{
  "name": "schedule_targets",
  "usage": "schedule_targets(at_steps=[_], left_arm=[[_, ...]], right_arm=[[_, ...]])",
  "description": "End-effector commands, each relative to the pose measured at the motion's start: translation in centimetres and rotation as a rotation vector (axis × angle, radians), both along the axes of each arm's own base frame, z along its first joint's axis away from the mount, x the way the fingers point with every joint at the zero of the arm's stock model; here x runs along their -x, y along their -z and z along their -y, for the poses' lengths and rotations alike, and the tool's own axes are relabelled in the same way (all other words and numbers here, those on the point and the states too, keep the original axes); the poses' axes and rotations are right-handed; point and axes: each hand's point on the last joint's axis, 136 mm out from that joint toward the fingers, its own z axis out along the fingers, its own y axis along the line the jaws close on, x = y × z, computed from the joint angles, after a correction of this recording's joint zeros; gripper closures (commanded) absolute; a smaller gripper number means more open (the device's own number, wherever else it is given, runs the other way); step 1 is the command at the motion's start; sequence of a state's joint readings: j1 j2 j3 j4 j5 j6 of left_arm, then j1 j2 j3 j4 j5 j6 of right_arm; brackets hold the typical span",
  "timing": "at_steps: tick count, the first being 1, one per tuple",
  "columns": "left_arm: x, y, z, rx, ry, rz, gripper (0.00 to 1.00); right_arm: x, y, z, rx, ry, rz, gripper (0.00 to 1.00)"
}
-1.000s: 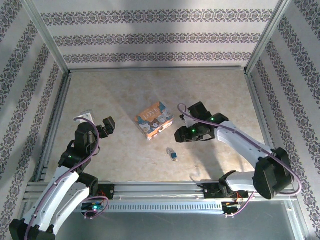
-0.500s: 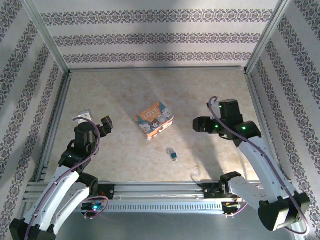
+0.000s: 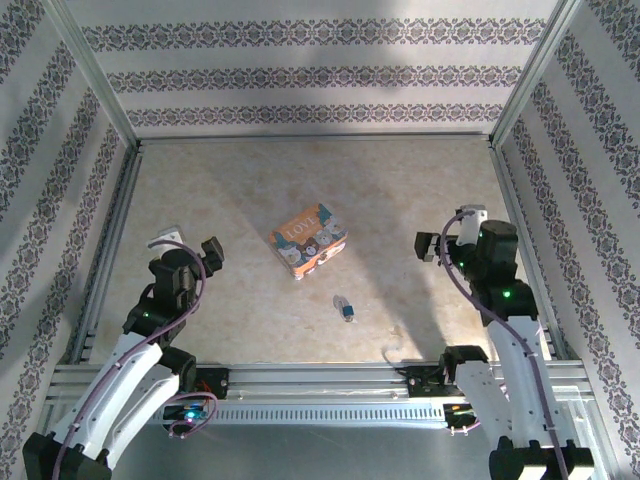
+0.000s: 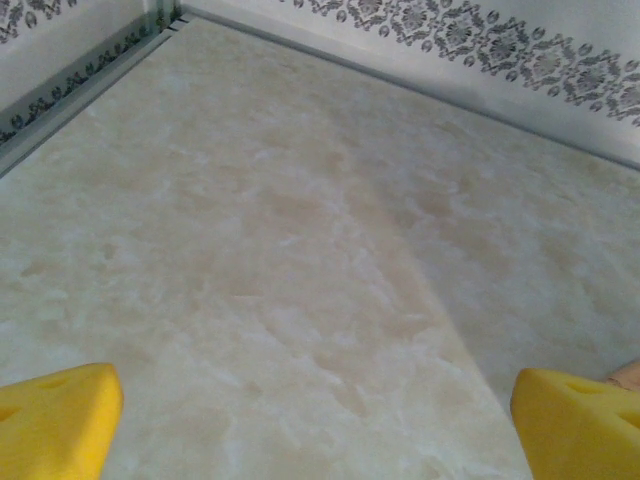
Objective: Unlock the padlock with the key
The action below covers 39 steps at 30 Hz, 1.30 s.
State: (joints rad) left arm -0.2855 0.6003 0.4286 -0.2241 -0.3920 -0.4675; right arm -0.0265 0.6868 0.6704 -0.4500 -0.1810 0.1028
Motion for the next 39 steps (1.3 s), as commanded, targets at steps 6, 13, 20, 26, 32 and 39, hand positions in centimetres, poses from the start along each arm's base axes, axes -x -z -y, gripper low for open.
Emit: schedule_targets(at_steps=[6, 13, 20, 26, 32, 39], left_arm=[[0.3, -0.5, -3.7, -0.132, -0.182, 0.056, 0.01], [0.2, -0.7, -4.2, -0.212, -0.181, 0.041, 0.01], [0.0, 0.1, -4.6, -0.267, -0.189, 0.009, 0.01], [-0.5, 0.4, -5.0, -0.345, -0.187, -0.012, 0.01], [-0.8, 1.6, -5.4, -0.374, -0.187, -0.03, 0.01], [-0.6, 3.2, -5.8, -0.393, -0.181, -0.062, 0.01]], right_arm=[[-2.6, 2.8, 5.9, 0.127, 0.224, 0.22, 0.02], [-4.9, 7.3, 6.8, 0.065, 0.259, 0.212, 0.02], [-7.7, 7.9, 5.1, 0.035, 0.134, 0.281, 0.02], [-10.2, 7.6, 3.9, -0.05, 0.048, 0.305, 0.02], [-10.0, 8.3, 2.3, -0.053, -0.029, 0.392, 0.02], [-10.3, 9.6, 0.7, 0.014, -0.064, 0.397, 0.02]])
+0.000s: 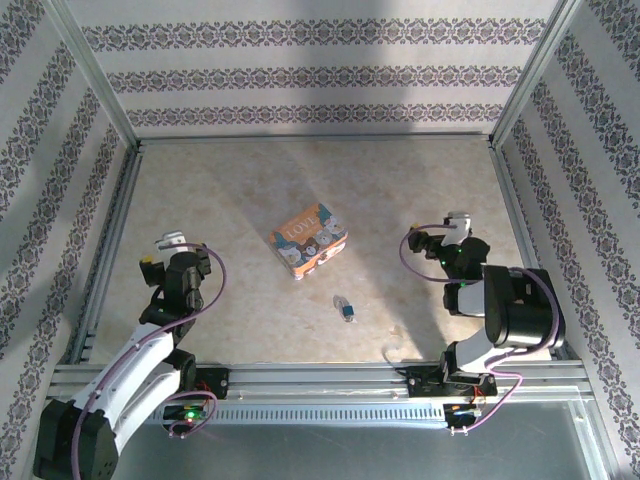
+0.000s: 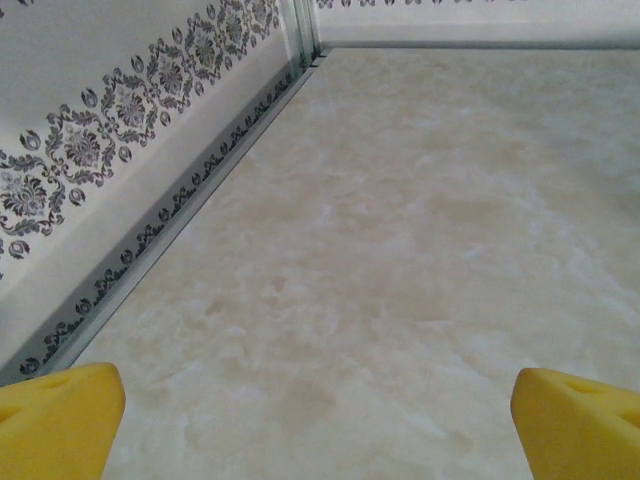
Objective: Unlock the padlock with the key
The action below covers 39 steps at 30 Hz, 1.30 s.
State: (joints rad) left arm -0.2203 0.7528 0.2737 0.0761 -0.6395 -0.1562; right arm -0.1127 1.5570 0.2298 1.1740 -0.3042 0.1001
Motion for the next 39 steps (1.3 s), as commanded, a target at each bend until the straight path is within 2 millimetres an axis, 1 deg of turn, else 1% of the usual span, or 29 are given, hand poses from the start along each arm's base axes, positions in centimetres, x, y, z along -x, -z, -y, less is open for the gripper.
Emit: schedule_targets(at_steps=[1, 3, 4, 6, 8, 9, 17, 22, 30, 32, 34, 36, 39], left_arm=[[0.0, -0.2, -0.6, -0.015, -0.015, 0.027, 0.01], [0.0, 0.3, -0.6, -0.01, -0.012, 0.027, 0.01], [0.1, 0.5, -0.6, -0.006, -0.01, 0.028, 0.01], [-0.1, 0.7, -0.6, -0.002, 0.003, 0.034, 0.01], [-0.6, 0.6, -0.2, -0.008, 0.041, 0.052, 0.01], [-0.8, 0.6, 0.0, -0.004, 0.057, 0.058, 0.01], [-3.4, 0.6, 1.9, 0.048, 0.189, 0.131, 0.01], [-5.4, 1.2, 3.3, 0.099, 0.256, 0.139, 0.01], [-8.2, 1.1, 5.0, 0.096, 0.353, 0.185, 0.01], [-8.9, 1.0, 5.1, 0.071, 0.366, 0.177, 0.01], [-9.2, 1.2, 5.1, 0.048, 0.375, 0.16, 0.01], [-9.5, 1.1, 5.1, 0.024, 0.385, 0.179, 0.01], [-9.9, 1.7, 4.8, 0.012, 0.385, 0.178, 0.01]], right_arm=[[-0.6, -1.3, -0.3, 0.046, -0.005, 0.052, 0.02], [-1.2, -1.1, 0.4, 0.039, 0.039, 0.017, 0.01], [-1.8, -1.2, 0.9, 0.03, 0.065, 0.012, 0.02], [-2.3, -1.0, 0.7, 0.06, 0.077, -0.016, 0.02], [-2.2, -0.2, 0.6, 0.081, 0.091, -0.052, 0.02], [-2.2, -0.1, 0.6, 0.084, 0.093, -0.054, 0.02], [-2.2, -0.1, 0.6, 0.086, 0.095, -0.058, 0.02], [-2.2, -0.1, 0.6, 0.087, 0.096, -0.059, 0.01], [-2.2, 0.0, 0.6, 0.089, 0.097, -0.061, 0.01], [-2.2, 0.0, 0.6, 0.089, 0.097, -0.061, 0.02], [-2.2, 0.0, 0.6, 0.089, 0.098, -0.061, 0.02], [-2.2, 0.0, 0.6, 0.089, 0.097, -0.061, 0.02], [-2.2, 0.0, 0.6, 0.089, 0.097, -0.06, 0.01]])
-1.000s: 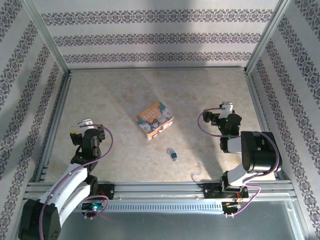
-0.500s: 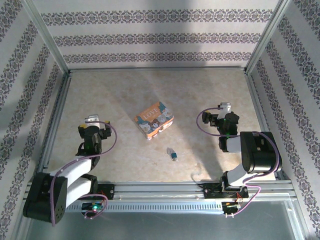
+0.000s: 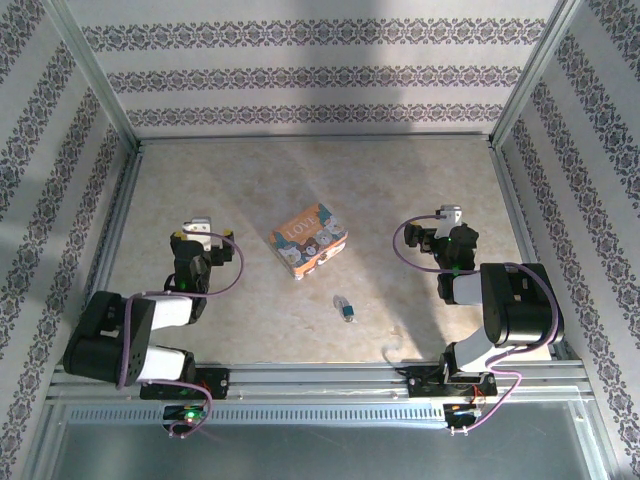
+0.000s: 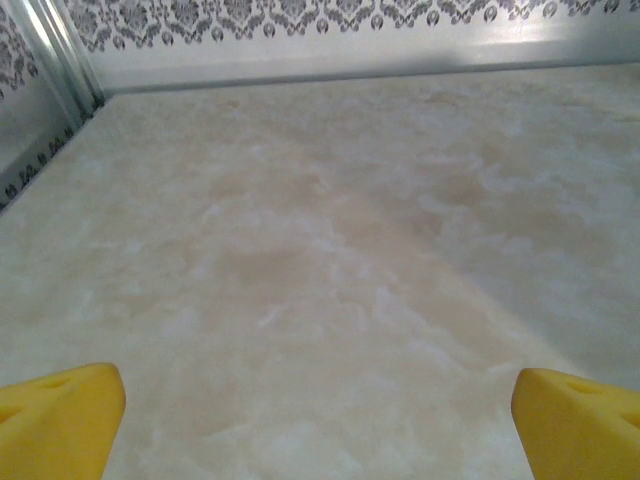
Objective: Unlock the padlock with the key
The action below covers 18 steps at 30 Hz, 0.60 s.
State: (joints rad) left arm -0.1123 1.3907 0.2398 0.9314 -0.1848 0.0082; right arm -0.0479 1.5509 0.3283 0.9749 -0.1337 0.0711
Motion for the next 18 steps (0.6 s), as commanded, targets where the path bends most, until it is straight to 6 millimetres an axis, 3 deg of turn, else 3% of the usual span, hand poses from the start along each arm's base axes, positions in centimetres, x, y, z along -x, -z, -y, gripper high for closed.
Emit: schedule_targets(at_steps=[1, 6, 11, 13, 18], left_arm=[[-1.2, -1.6, -0.4, -0.016, 0.01, 0.093, 0.01], [-2.4, 0.3, -0.4, -0.013, 0.022, 0.084, 0.01], [-3.9, 0.9, -1.0, 0.008, -0.008, -0.001, 0.01], [-3.8, 1.4, -2.0, 0.058, -0.022, -0.033, 0.01], [-3.8, 1.1, -2.1, 0.056, -0.021, -0.011, 0.01]], right_arm=[[-0.4, -1.1, 0.0, 0.023, 0.004, 0.033, 0.01], [-0.4, -1.0, 0.0, 0.024, 0.005, 0.031, 0.02], [-1.2, -1.9, 0.1, 0.035, 0.014, 0.047, 0.01], [-1.2, -1.9, 0.1, 0.037, 0.015, 0.047, 0.02], [-1.2, -1.9, 0.0, 0.043, 0.015, 0.048, 0.02]])
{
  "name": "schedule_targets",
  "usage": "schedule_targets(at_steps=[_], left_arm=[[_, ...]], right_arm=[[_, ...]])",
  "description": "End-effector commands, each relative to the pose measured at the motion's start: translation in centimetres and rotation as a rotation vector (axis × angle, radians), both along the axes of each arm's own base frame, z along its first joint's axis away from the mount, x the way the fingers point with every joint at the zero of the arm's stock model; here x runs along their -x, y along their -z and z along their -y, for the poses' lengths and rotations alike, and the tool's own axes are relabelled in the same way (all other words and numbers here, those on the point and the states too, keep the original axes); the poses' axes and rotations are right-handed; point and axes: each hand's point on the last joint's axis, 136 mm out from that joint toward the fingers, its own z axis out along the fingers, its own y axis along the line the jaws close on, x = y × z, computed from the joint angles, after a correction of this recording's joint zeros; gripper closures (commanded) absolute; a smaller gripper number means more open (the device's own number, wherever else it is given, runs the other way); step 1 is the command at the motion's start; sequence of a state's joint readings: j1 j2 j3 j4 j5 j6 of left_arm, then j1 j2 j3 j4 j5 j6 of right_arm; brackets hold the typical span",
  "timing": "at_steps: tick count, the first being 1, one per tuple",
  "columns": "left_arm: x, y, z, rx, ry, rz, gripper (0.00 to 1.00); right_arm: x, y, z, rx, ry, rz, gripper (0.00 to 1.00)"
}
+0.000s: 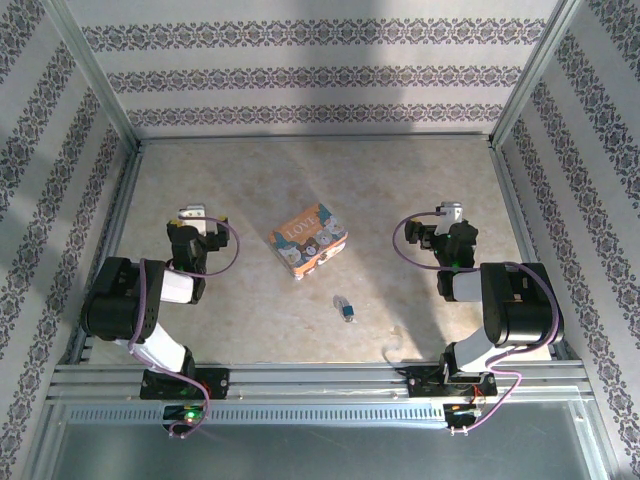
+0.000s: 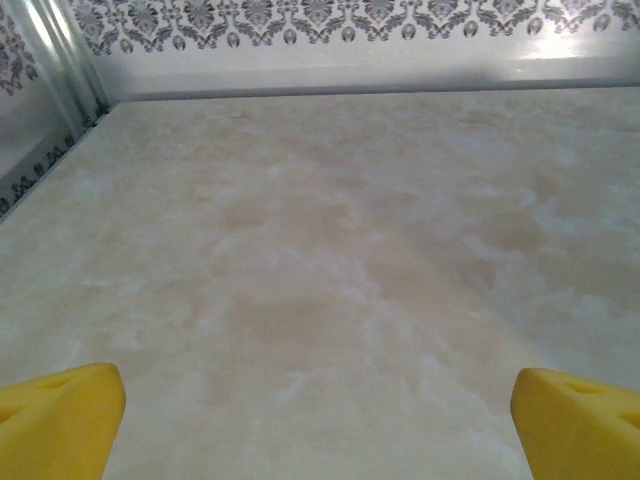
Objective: Unlock the padlock with the key
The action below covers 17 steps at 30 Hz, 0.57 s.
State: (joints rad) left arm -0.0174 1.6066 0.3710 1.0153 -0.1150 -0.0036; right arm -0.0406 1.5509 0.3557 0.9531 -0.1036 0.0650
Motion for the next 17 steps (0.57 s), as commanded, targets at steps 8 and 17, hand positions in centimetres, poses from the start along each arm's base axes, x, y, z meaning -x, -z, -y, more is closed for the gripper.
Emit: schedule_targets(at_steps=[8, 17], left_arm=[[0.13, 0.24, 0.11, 0.025, 0.011, -0.014, 0.01], [0.59, 0.12, -0.47, 0.027, -0.025, 0.007, 0.01]], right_arm=[[-0.63, -1.4, -0.4, 0.035, -0.003, 0.038, 0.02], [-0.64, -1.35, -0.38, 0.034, -0.001, 0.035, 0.02]])
